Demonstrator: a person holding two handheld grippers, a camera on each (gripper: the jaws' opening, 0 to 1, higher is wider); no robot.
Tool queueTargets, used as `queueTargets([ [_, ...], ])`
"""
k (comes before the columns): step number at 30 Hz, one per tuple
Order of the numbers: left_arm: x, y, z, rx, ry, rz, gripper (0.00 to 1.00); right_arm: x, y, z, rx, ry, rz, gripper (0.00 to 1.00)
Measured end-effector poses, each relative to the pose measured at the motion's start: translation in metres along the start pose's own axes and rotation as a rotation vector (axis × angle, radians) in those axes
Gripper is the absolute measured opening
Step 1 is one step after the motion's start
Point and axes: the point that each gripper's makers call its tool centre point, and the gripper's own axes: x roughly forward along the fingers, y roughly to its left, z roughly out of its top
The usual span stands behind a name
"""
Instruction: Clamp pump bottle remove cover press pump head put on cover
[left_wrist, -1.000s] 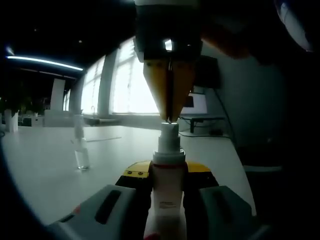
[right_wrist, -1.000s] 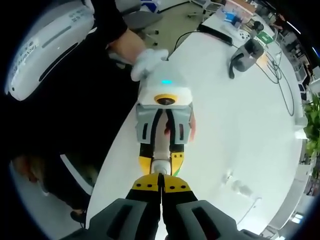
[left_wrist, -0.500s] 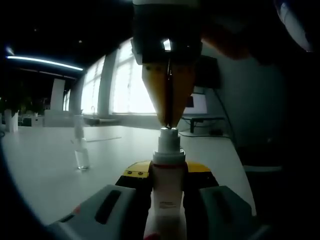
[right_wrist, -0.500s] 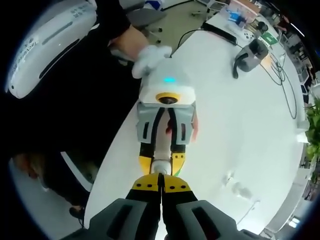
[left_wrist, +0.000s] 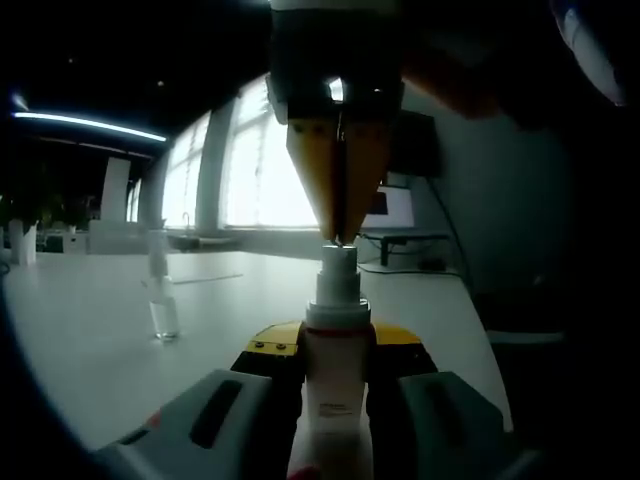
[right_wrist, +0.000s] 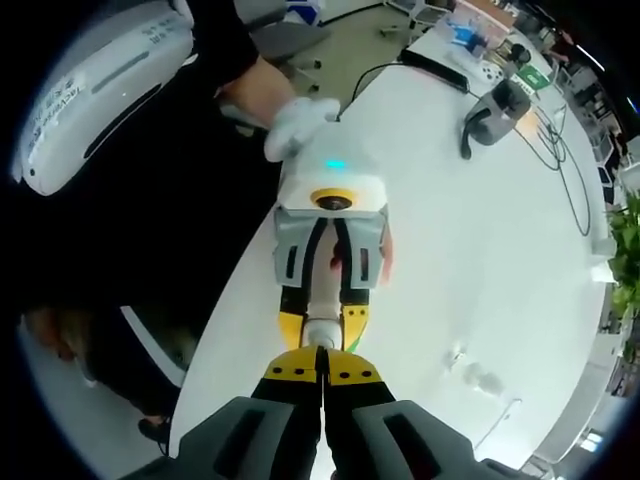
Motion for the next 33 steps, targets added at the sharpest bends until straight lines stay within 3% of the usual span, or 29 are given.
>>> queueTargets([
  [33, 0.0002, -0.0011, 0.0003, 0.002, -0.001, -0.001, 0.14, 0.0007, -0.0008, 0.0008, 0.005, -0.002, 0.004, 0.00],
])
